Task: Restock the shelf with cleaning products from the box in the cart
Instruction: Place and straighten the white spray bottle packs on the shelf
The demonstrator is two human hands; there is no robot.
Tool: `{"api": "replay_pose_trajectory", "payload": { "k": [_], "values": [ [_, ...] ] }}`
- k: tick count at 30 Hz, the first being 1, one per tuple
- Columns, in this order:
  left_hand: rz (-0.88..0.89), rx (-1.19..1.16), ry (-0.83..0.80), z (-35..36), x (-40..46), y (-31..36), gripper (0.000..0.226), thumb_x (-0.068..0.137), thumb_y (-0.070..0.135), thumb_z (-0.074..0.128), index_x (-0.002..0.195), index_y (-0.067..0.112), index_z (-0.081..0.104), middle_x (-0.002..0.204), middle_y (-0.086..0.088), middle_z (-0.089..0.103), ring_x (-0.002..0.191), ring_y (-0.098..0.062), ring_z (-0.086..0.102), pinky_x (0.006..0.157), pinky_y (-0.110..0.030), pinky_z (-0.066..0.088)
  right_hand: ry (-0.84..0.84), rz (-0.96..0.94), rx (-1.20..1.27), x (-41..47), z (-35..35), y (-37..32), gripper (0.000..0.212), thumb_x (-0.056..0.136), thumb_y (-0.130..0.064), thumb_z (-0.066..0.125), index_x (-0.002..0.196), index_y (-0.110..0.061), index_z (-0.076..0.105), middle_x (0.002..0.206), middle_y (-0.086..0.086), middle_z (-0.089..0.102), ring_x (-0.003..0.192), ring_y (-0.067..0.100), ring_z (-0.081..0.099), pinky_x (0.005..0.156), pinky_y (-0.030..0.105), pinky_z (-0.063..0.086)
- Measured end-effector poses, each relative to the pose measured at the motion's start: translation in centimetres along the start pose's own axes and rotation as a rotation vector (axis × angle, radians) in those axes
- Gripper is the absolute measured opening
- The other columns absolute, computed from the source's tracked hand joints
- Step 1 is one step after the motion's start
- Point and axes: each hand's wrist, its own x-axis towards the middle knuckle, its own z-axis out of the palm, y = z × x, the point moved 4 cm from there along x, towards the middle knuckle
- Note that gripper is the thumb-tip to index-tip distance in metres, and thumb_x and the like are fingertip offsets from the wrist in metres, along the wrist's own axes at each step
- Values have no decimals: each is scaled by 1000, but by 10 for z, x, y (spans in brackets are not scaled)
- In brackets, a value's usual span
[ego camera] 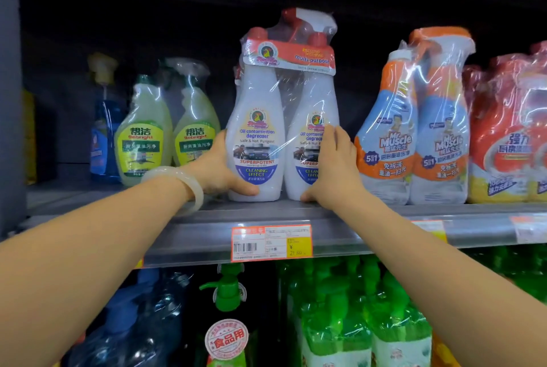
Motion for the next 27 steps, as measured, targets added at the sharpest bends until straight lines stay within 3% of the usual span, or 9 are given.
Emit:
{"api": "replay_pose_trajectory", "payload": {
  "k": [4, 9, 14, 22, 27],
  "values": [
    [4, 19, -2, 1, -2, 1, 114, 60, 0, 85, 146, 19, 14, 129, -1, 50, 118, -19, 51, 103, -35, 42, 60, 19, -31, 6, 4, 2, 117, 64, -17, 85, 147, -4, 5, 153, 15, 8, 140, 30, 15, 116, 32, 15],
    [-17, 52, 7, 0, 0, -2, 120, 53, 9, 90, 146, 24, 17, 131, 0, 52, 120, -21, 52, 107, -43, 41, 99, 14, -40, 11, 8, 2, 112, 68, -17, 83, 147, -3, 4, 151, 16, 11, 138, 31, 19, 115, 32, 18],
    [-50, 73, 15, 0, 0, -2, 116, 57, 4, 87, 146, 26, 16, 131, 0, 52, 120, -20, 52, 107, -43, 41, 125, 4, -44, 11, 9, 3, 108, 71, -17, 81, 146, -2, 5, 151, 16, 13, 137, 30, 21, 114, 31, 21],
    [-96, 194, 74, 0, -12, 8, 114, 55, 10, 90, 142, 20, 18, 131, -6, 52, 119, -27, 52, 105, -46, 41, -9, 40, 69, 1, -1, -3, 118, 63, -23, 86, 147, -5, 5, 152, 16, 9, 140, 32, 16, 115, 36, 19],
    [-53, 355, 141, -32, -44, 26, 127, 61, 20, 88, 152, 16, -1, 155, -9, 24, 139, -26, 31, 114, -37, 30, -43, 89, 365, -14, -18, -31, 120, 56, -29, 90, 148, -6, 16, 149, 12, 21, 136, 28, 27, 114, 35, 25]
  ]
}}
